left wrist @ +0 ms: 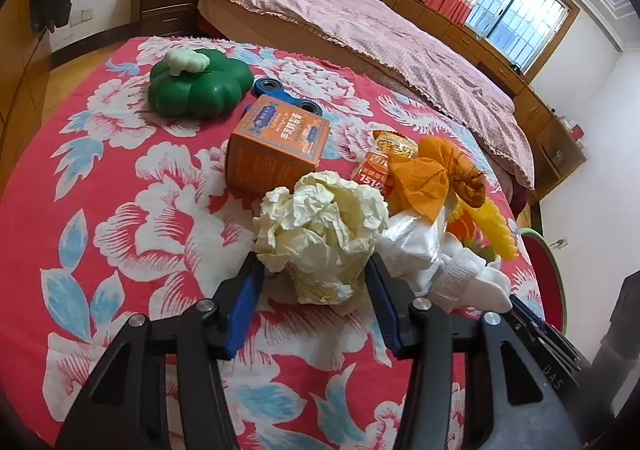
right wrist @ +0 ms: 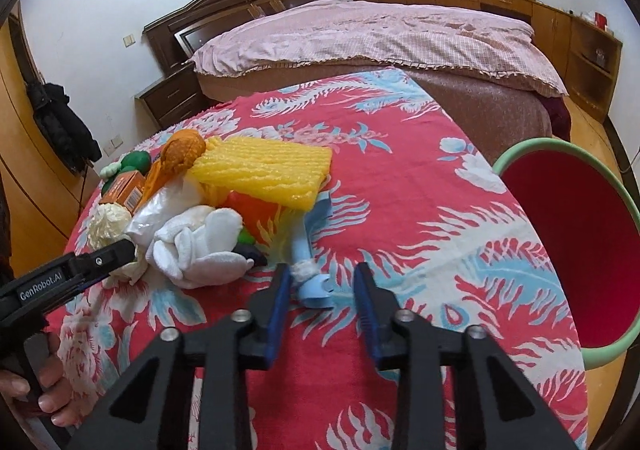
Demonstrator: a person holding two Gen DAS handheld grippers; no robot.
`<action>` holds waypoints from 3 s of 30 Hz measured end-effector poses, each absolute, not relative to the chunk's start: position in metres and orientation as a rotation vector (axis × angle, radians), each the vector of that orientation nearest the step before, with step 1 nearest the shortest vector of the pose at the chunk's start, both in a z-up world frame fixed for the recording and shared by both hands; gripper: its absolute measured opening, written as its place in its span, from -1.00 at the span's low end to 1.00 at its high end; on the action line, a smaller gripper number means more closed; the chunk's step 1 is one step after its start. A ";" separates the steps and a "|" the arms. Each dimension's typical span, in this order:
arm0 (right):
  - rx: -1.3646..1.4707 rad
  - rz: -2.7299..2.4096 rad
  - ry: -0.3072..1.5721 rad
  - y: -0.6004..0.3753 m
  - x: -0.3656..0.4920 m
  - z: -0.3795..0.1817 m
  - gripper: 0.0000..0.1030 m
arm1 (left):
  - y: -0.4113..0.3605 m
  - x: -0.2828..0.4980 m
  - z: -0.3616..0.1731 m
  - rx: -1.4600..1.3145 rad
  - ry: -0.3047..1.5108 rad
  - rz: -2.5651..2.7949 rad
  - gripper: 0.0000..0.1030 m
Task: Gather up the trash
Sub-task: 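Grasp a crumpled paper ball with the left tool while the right tool grasps the blue plastic piece, then carry the paper ball and blue plastic piece with both tools over the bin, then open both tools to drop the paper ball and plastic piece into the bin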
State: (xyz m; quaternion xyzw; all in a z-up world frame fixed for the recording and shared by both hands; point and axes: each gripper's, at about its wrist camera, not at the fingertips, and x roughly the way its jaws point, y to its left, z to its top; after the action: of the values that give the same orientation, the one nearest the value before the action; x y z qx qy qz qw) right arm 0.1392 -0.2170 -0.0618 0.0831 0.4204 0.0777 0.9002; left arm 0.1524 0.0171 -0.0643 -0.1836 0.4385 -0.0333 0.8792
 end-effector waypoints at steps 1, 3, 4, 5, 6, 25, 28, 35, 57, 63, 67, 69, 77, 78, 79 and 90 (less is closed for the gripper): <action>0.178 0.166 0.871 -0.217 0.139 -0.062 -0.49 | 0.017 0.152 -0.064 -0.383 0.912 -0.072 -0.05; 0.192 0.174 0.871 -0.219 0.139 -0.062 -0.57 | 0.015 0.151 -0.063 -0.380 0.906 -0.078 -0.16; 0.194 0.177 0.869 -0.219 0.139 -0.062 -0.58 | 0.015 0.150 -0.062 -0.375 0.902 -0.078 -0.19; 0.196 0.178 0.869 -0.219 0.139 -0.062 -0.58 | 0.015 0.149 -0.061 -0.371 0.897 -0.079 -0.22; 0.203 0.180 0.868 -0.220 0.138 -0.062 -0.58 | 0.015 0.148 -0.060 -0.369 0.894 -0.079 -0.25; 0.330 0.182 0.826 -0.247 0.090 -0.046 -0.59 | 0.005 0.101 -0.022 -0.354 0.826 -0.137 -0.26; 0.350 0.177 0.804 -0.255 0.078 -0.039 -0.59 | -0.003 0.095 -0.016 -0.350 0.823 -0.157 -0.26; 0.386 0.149 0.753 -0.275 0.057 -0.027 -0.59 | -0.026 0.085 -0.003 -0.311 0.813 -0.204 -0.26; 0.517 -0.030 0.687 -0.379 0.038 -0.028 -0.59 | -0.150 0.108 0.004 -0.121 0.870 -0.401 -0.26; 0.538 -0.075 0.701 -0.409 0.046 -0.037 -0.59 | -0.190 0.125 -0.003 -0.085 0.901 -0.449 -0.26; 0.545 -0.095 0.709 -0.423 0.053 -0.042 -0.59 | -0.219 0.136 -0.005 -0.054 0.909 -0.484 -0.26; 0.551 -0.105 0.713 -0.432 0.058 -0.045 -0.59 | -0.232 0.140 -0.006 -0.041 0.910 -0.503 -0.26; 0.533 -0.153 0.705 -0.456 0.072 -0.052 -0.57 | -0.282 0.160 -0.017 0.019 0.917 -0.558 -0.26; 0.533 -0.155 0.704 -0.459 0.074 -0.053 -0.57 | -0.287 0.161 -0.018 0.031 0.918 -0.562 -0.26; 0.534 -0.159 0.704 -0.461 0.075 -0.054 -0.57 | -0.290 0.162 -0.019 0.038 0.919 -0.565 -0.26; 0.561 -0.185 0.706 -0.477 0.080 -0.064 -0.35 | -0.305 0.168 -0.024 0.075 0.913 -0.562 -0.02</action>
State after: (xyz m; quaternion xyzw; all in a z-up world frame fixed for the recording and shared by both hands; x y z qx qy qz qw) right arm 0.0801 -0.4765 -0.0635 0.2709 0.3407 -0.0892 0.8959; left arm 0.1675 -0.3054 -0.0243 0.0357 0.4350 -0.2676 0.8590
